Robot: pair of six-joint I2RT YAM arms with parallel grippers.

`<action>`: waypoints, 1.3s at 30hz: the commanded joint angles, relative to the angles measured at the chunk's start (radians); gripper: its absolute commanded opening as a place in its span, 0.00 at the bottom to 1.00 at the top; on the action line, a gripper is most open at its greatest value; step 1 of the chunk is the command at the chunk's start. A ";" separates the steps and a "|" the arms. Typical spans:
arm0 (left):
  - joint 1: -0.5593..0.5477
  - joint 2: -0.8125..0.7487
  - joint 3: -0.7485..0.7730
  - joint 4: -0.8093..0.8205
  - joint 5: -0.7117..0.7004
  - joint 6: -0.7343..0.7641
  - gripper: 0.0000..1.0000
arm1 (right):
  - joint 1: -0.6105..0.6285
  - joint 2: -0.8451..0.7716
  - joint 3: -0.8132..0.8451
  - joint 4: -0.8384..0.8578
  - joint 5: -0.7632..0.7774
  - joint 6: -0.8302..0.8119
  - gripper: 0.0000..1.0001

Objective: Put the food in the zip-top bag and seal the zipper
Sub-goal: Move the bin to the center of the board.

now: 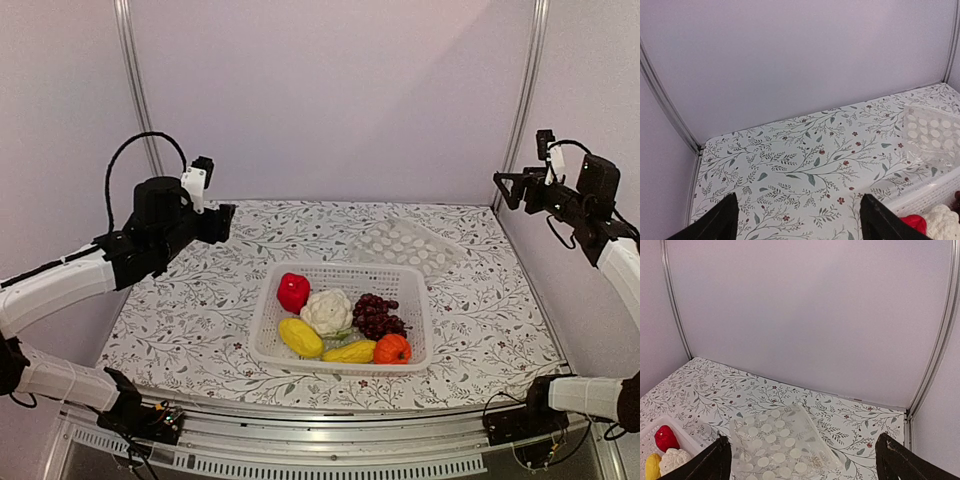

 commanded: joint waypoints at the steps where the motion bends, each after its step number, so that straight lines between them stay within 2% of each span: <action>1: 0.031 -0.042 -0.091 0.132 -0.035 -0.025 0.84 | -0.005 0.036 0.030 -0.041 -0.001 -0.049 0.99; 7: 0.039 0.013 -0.022 0.033 0.089 -0.020 0.80 | -0.005 0.040 0.041 -0.185 -0.133 -0.175 0.99; 14: 0.022 0.091 0.034 -0.075 0.528 0.062 0.70 | -0.005 -0.052 -0.058 -0.219 -0.150 -0.233 0.99; 18: -0.037 0.176 0.127 -0.184 0.656 0.108 0.63 | -0.005 -0.097 -0.141 -0.180 -0.144 -0.208 0.99; 22: -0.123 0.307 0.244 -0.332 0.646 0.163 0.61 | -0.005 -0.126 -0.230 -0.128 -0.188 -0.204 0.99; 26: -0.169 0.420 0.353 -0.399 0.613 0.176 0.63 | -0.005 -0.133 -0.264 -0.130 -0.213 -0.201 0.99; 29: -0.182 0.501 0.425 -0.400 0.596 0.197 0.68 | -0.005 -0.152 -0.285 -0.127 -0.223 -0.216 0.99; 34: -0.182 0.657 0.584 -0.427 0.563 0.266 0.69 | -0.005 -0.157 -0.286 -0.127 -0.212 -0.227 0.99; 39: -0.183 0.833 0.764 -0.491 0.558 0.329 0.62 | -0.005 -0.157 -0.287 -0.131 -0.211 -0.238 0.99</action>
